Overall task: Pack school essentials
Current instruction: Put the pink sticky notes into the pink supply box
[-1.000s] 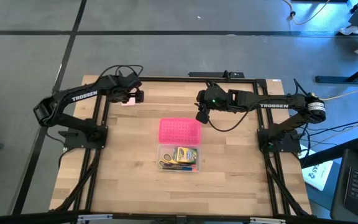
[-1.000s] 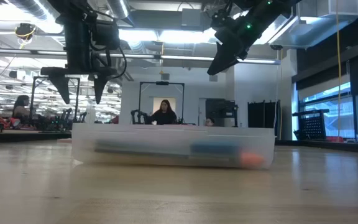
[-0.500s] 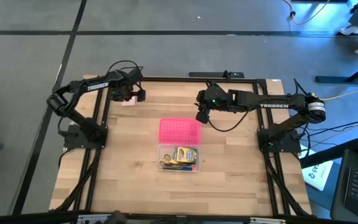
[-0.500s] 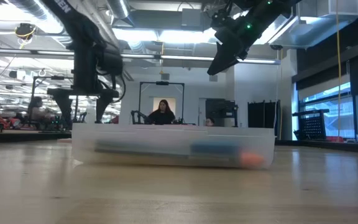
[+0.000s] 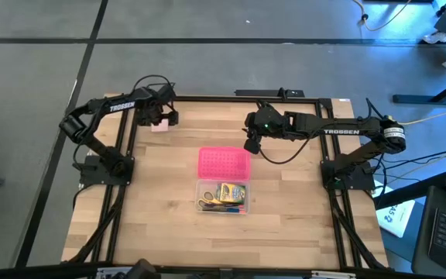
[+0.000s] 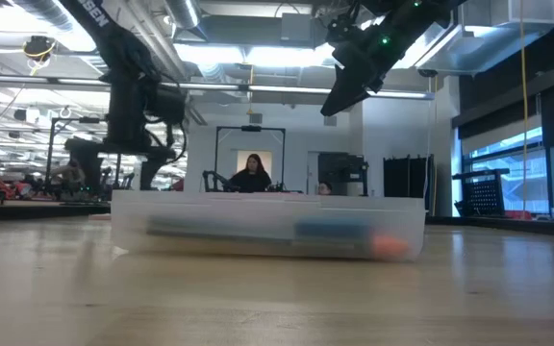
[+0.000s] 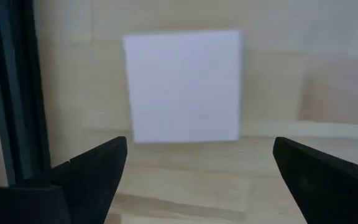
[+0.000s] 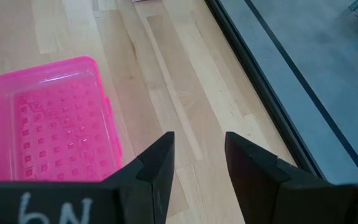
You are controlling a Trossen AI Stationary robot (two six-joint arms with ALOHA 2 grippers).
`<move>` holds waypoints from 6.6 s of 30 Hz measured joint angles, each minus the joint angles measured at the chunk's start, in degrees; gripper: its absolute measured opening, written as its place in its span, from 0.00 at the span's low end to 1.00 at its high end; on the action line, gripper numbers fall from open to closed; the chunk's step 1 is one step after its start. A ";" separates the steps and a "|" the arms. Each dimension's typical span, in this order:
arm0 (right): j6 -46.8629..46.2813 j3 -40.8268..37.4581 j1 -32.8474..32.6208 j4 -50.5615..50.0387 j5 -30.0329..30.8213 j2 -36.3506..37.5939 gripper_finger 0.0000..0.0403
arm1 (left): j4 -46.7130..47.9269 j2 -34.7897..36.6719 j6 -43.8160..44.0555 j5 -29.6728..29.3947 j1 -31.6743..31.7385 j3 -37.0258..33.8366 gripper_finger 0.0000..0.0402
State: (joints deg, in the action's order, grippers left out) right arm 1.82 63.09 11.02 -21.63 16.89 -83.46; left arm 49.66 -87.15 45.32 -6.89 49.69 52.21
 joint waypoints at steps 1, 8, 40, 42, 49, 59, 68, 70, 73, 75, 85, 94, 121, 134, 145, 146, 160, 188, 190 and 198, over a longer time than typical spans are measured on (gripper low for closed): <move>-0.04 0.00 -0.01 0.00 -0.01 0.00 0.36 | 0.03 0.00 0.65 -0.08 0.29 -0.73 0.99; -0.05 0.00 -0.01 0.00 0.01 0.00 0.36 | -7.10 0.00 0.28 0.19 2.49 -6.04 0.99; 0.00 0.00 -0.01 0.00 -0.01 0.00 0.36 | -14.19 0.00 -0.91 -2.62 3.76 -8.20 0.99; -0.03 0.00 -0.01 0.00 -0.01 0.00 0.36 | -14.23 0.00 -0.87 -2.59 3.49 -8.20 0.99; -0.07 0.00 -0.01 0.00 -0.01 0.00 0.36 | -14.59 0.00 -0.80 -2.83 3.02 -8.20 0.99; -0.08 0.00 0.01 0.00 -0.01 0.00 0.36 | -14.77 -3.04 -0.01 -3.10 3.02 -8.20 0.99; -0.04 0.00 0.01 0.00 -0.01 0.00 0.36 | -15.68 -5.35 0.66 -2.13 3.02 -7.92 0.98; -0.04 0.00 0.00 0.00 -0.01 0.00 0.36 | -15.68 -5.41 0.69 -2.05 3.02 -7.96 0.98; -0.06 0.00 0.01 0.00 -0.01 0.00 0.36 | -15.72 -5.44 0.81 -2.11 3.02 -8.00 0.98; -0.03 0.00 0.01 0.00 -0.01 0.00 0.36 | -15.72 -5.46 1.07 -2.40 3.02 -8.02 0.98; -0.05 0.00 0.00 0.00 -0.01 0.00 0.36 | -15.92 -5.56 2.60 -3.52 2.93 -8.10 0.98; -0.08 0.00 0.00 0.00 -0.01 0.00 0.36 | -15.94 -5.60 3.51 -3.61 2.93 -8.13 0.98; -0.06 0.00 0.00 0.02 -0.01 0.00 0.36 | -15.98 -5.64 5.47 -3.96 2.72 -8.16 0.90; 0.01 0.00 0.00 0.02 -0.01 0.00 0.36 | -16.16 -5.70 2.19 -4.64 1.64 -8.18 0.84; -0.02 0.00 -0.01 0.04 -0.01 0.00 0.36 | -15.04 -0.95 -5.83 -4.41 -1.25 -8.49 0.84; -0.08 0.00 -0.01 0.02 -0.01 0.00 0.36 | -14.99 -0.47 -6.63 -4.42 -1.63 -8.47 0.84; -0.02 0.00 -0.01 0.11 -0.01 0.00 0.36 | -13.18 4.87 -12.17 -2.25 -12.50 -8.33 0.84; 4.96 0.00 -0.08 -0.11 -26.97 0.00 0.36 | -28.07 15.94 -8.01 -1.84 -55.11 -8.22 0.84; 6.40 0.00 -0.08 -0.09 -32.66 0.00 0.36 | -29.81 15.20 -8.88 -2.74 -57.06 -8.16 0.84; 7.78 0.01 -0.08 -0.79 -40.44 0.00 0.36 | -32.45 10.58 -11.40 -4.69 -62.63 -8.16 0.84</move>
State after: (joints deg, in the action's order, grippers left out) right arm 9.60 63.10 10.94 -22.41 -23.54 -83.46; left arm 17.21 -76.57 33.92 -11.58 -12.94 44.05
